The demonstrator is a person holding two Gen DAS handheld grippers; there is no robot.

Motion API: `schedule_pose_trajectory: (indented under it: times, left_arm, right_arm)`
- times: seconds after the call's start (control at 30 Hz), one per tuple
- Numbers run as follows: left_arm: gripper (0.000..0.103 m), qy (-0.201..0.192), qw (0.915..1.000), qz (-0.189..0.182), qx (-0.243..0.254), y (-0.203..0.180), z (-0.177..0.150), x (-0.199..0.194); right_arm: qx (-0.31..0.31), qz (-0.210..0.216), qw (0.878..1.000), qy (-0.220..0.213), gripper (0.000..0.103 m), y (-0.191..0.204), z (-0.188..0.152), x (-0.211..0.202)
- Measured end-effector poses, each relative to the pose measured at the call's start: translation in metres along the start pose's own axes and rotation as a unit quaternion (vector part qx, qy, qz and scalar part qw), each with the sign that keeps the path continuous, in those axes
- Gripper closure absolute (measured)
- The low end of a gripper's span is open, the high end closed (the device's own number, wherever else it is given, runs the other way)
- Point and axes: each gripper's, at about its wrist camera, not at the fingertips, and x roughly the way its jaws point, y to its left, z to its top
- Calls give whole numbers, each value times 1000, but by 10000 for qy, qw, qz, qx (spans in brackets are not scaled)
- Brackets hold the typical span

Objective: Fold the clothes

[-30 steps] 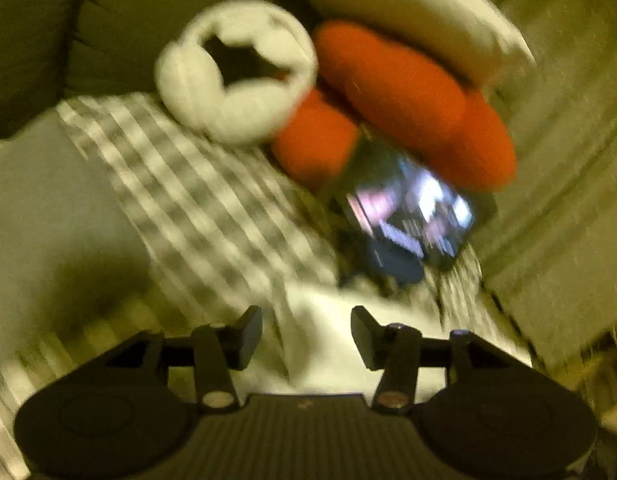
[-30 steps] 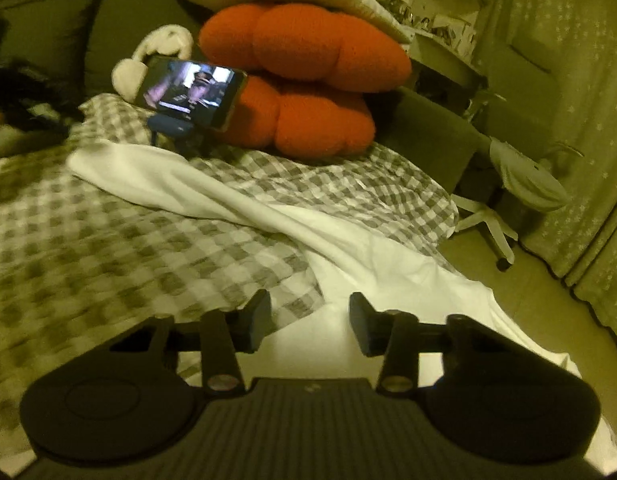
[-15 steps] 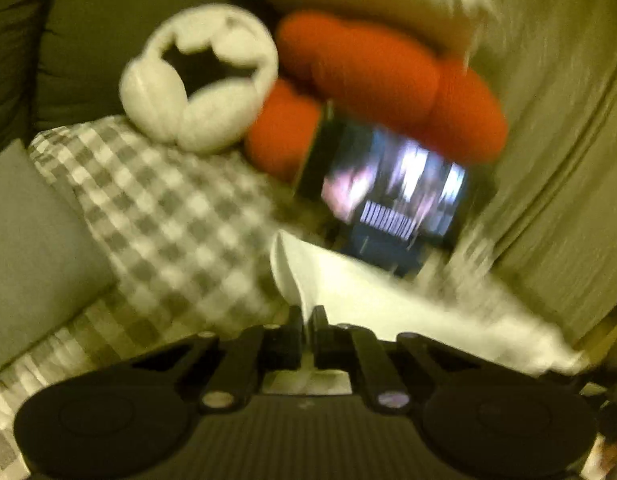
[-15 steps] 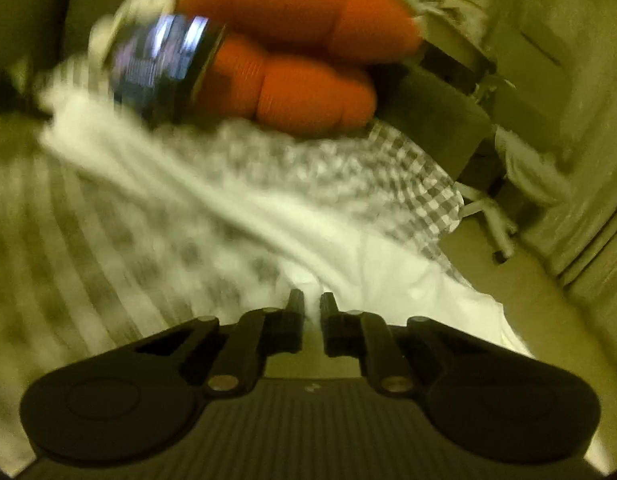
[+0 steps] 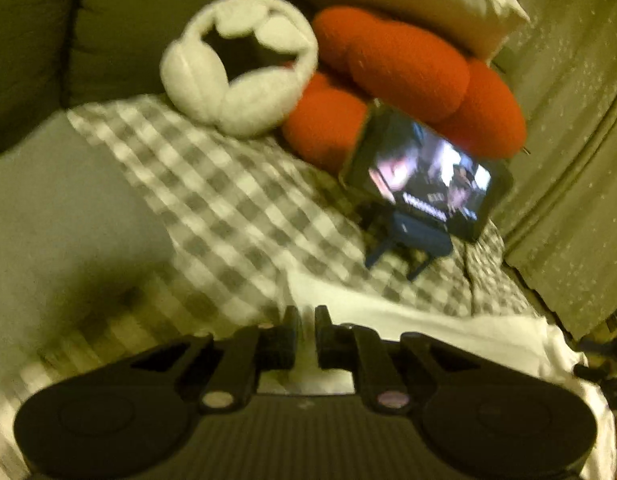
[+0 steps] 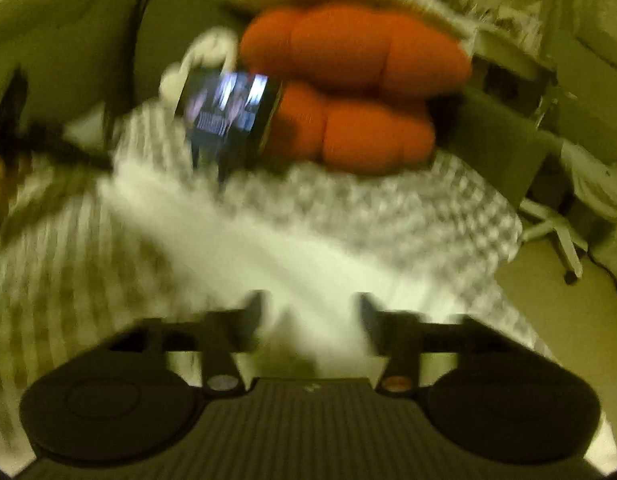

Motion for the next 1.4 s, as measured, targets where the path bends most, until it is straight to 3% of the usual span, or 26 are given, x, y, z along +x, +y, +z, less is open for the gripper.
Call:
schedule_pose_trajectory:
  times: [0.07,0.17,0.2,0.27,0.3,0.33,0.43,0.6,0.7,0.8,0.87,0.9,0.93,0.97,1.07,1.13,1.2,1.33,1.4]
  left_arm:
    - [92,14,9999,-29,-98,4,4,2]
    - [75,160,9998,-55,-104,2,3,19]
    - [74,213,9997,-41,-69,-1,2,25]
    - [75,127,9996,89,215,-10,-3,33]
    - [90,129,9993,168,306,-13,-3,34]
    - [96,140,9988,250,386,-16,-3,35]
    - [96,8,9993,188,322,-17,4,30]
    - [96,-365,9979,258,472,-29,15,27]
    - [96,-338,9949,602,733,-33,11,44]
    - [96,-272,9950,637,720,-28,5,54]
    - [95,-256,9956,589,684,-26,9,52]
    - [91,-264,9955,597,680,-25,11,50]
    - [90,-273,9954,610,680,-25,13,48]
    - [90,-324,9947,697,678,-24,15,44]
    - [89,-453,9942,839,497,-14,20,29]
    - [87,-445,9952,796,346,-9,20,19]
    - [80,-428,9962,714,257,-10,18,10]
    - [73,-169,9991,366,100,-24,7,1]
    - [74,-26,9996,247,121,-38,1,-1]
  right_arm:
    - [-59,-221,9997,64,33,-7,11,15]
    - [-199,-378,9983,398,34,-14,14,49]
    - [-242,-408,9974,543,36,-13,13,63]
    - [-280,-360,9962,747,57,-14,7,82]
    - [-218,-279,9969,707,71,-13,6,86]
    - [-312,-335,9968,658,85,-10,8,86]
    - [-601,-571,9954,474,97,0,15,82]
    - [-475,-1195,9917,80,98,-7,30,82]
    - [-583,-1379,9883,288,97,-1,24,104]
    - [-821,-1519,9837,509,92,11,13,126]
    - [-463,-1521,9866,365,88,6,19,115]
    - [-267,-1513,9877,292,81,3,23,110]
    - [-9,-1447,9894,108,65,-1,26,96]
    - [258,-1371,9902,-90,58,-6,30,81]
    - [978,-1226,9868,-394,57,-15,30,31]
    - [1295,-1237,9831,-365,55,-9,15,-3]
    - [1598,-1258,9785,-328,54,-2,0,-36]
    - [2374,-960,9662,-291,54,30,-54,-85]
    - [2336,-811,9689,-131,54,62,-74,-95]
